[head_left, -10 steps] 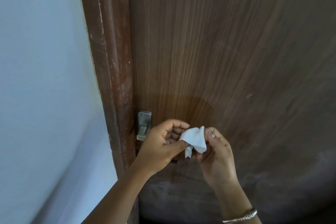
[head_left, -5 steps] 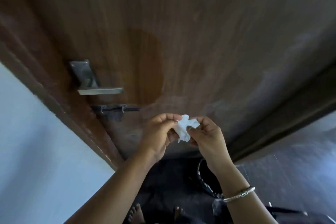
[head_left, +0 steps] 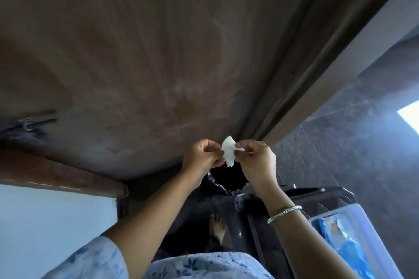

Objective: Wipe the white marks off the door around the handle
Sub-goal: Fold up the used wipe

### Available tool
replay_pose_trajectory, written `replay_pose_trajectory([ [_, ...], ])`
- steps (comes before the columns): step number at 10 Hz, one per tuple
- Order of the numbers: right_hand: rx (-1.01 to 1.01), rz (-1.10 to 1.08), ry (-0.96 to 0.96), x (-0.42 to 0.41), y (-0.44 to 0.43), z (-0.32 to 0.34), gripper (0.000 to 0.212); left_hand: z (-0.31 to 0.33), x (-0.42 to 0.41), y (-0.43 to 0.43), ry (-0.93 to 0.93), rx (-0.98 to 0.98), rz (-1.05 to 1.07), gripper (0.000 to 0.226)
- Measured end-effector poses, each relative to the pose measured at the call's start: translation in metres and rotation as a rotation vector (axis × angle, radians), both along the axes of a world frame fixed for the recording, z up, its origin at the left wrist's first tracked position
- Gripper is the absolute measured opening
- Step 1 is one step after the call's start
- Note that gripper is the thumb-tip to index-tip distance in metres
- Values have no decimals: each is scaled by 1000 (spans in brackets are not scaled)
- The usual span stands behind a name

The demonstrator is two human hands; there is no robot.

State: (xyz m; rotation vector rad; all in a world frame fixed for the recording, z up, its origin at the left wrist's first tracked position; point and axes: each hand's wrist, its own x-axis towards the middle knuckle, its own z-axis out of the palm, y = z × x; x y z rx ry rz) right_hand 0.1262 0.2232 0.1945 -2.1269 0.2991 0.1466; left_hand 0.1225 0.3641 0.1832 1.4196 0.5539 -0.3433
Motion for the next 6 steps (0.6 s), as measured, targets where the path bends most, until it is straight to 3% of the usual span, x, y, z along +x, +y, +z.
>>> replay_pose_trajectory([
  [1, -73, 9, 52, 8, -24, -25, 20, -18, 16, -32, 192, -171, -21, 20],
  [2, -140, 49, 94, 20, -39, -51, 28, -33, 29, -55, 302, -187, -69, 25],
  [4, -114, 50, 206, 44, -55, -91, 49, -70, 55, -81, 405, -186, -129, 51],
  [6, -106, 80, 310, 54, -73, -120, 49, -97, 67, -77, 411, -152, -128, 61],
])
